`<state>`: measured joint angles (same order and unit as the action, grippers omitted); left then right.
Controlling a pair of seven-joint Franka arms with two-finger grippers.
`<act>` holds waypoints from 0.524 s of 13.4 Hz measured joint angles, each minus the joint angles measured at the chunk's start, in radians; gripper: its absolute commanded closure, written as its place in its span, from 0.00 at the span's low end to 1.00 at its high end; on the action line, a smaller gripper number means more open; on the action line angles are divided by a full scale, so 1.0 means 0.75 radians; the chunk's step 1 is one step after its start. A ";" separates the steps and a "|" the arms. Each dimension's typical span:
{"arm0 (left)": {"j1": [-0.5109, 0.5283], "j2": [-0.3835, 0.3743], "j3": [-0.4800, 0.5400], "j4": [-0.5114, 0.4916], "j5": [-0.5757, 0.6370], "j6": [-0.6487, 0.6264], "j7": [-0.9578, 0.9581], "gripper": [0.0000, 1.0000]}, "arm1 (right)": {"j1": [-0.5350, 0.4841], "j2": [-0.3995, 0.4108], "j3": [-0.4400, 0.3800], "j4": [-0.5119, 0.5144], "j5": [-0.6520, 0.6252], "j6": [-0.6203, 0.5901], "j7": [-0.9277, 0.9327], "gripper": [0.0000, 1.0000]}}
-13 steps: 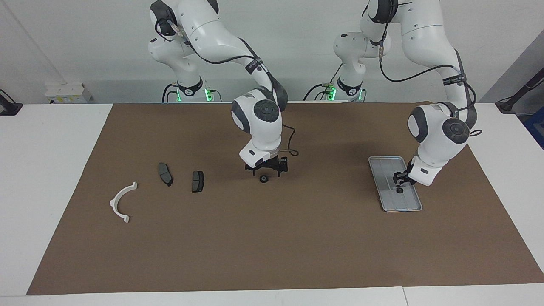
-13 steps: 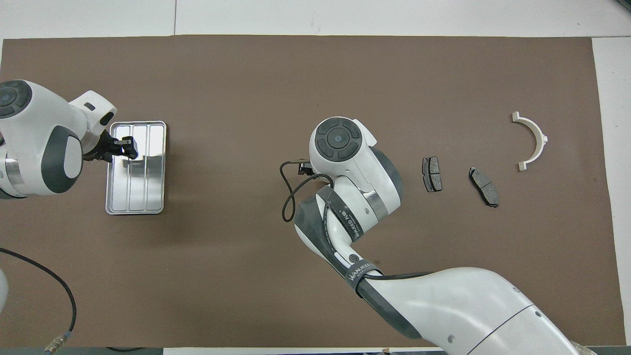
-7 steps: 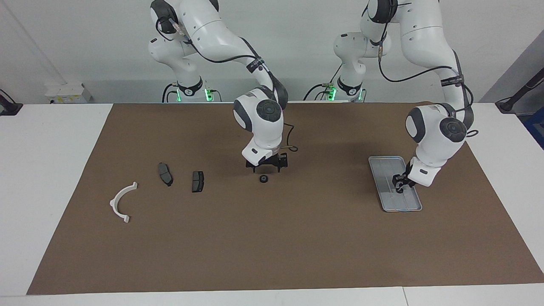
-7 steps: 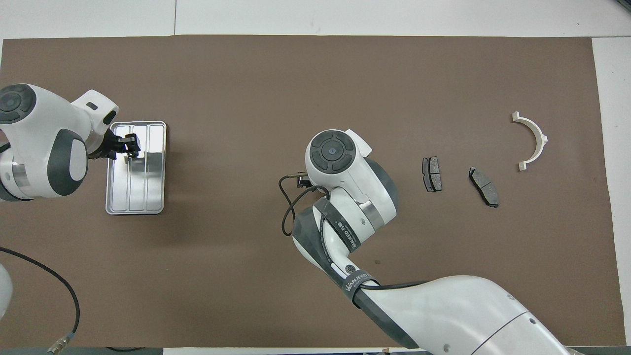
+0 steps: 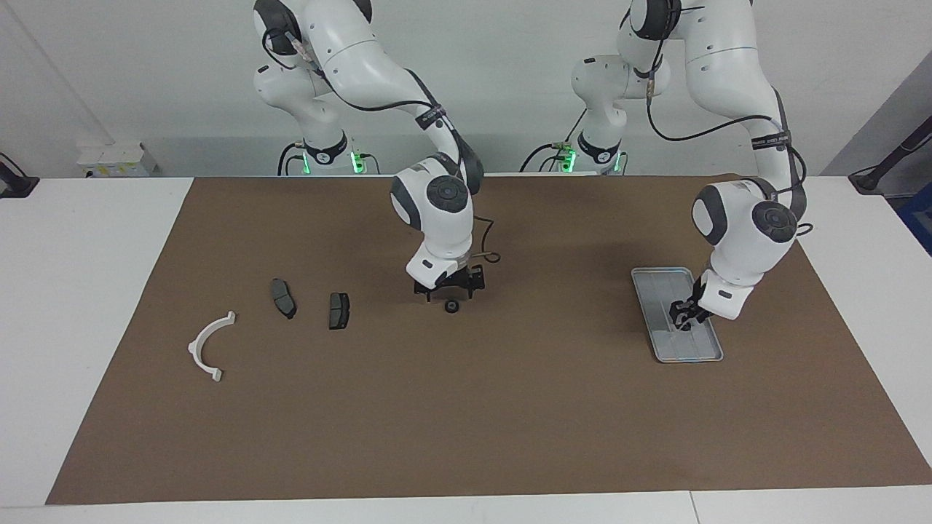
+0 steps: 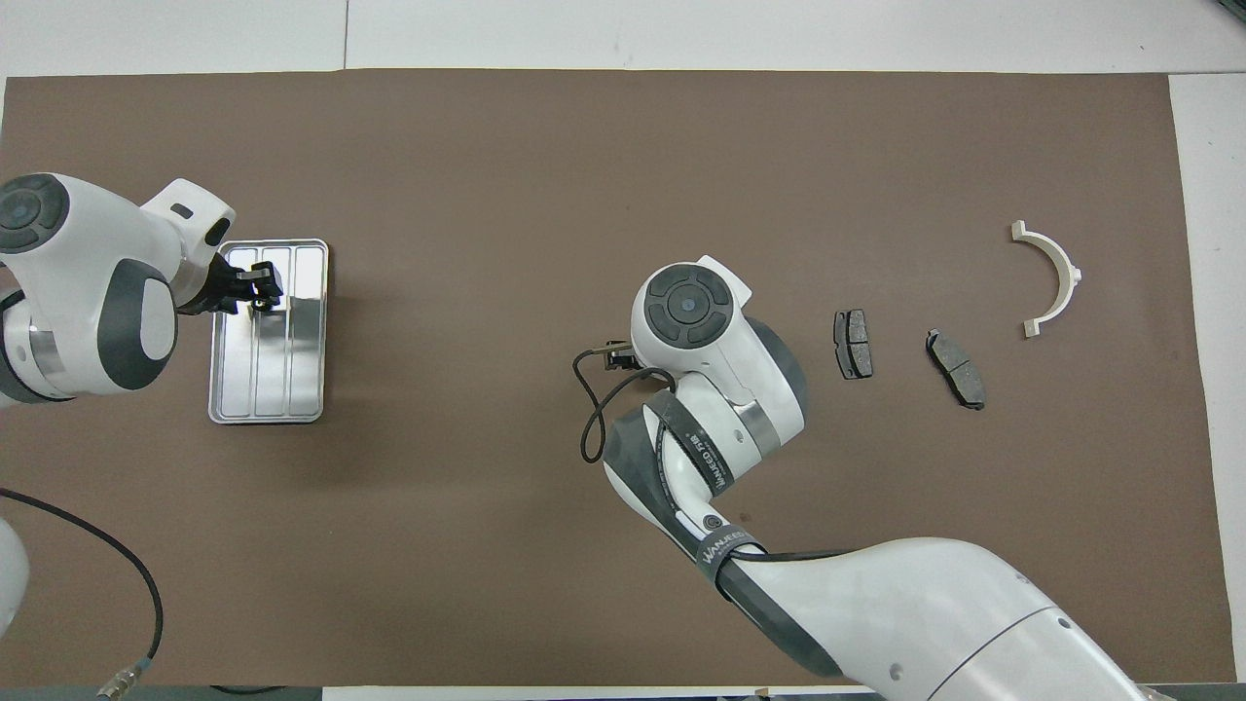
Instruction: Place bearing gear from tray to pile
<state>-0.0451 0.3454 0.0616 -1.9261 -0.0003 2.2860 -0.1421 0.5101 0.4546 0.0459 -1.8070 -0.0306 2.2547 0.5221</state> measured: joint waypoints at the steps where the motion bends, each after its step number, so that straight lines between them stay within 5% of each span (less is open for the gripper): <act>1: 0.000 0.001 0.000 -0.006 -0.001 0.007 -0.001 0.46 | -0.011 0.000 0.000 -0.006 0.000 0.011 -0.007 0.00; 7: 0.000 0.007 0.000 -0.018 -0.002 0.031 -0.004 0.48 | -0.023 0.000 0.002 -0.032 0.000 0.056 -0.019 0.01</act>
<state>-0.0450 0.3507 0.0620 -1.9393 -0.0021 2.3088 -0.1448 0.4928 0.4545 0.0476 -1.8311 -0.0306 2.2971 0.5076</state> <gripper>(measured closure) 0.493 0.000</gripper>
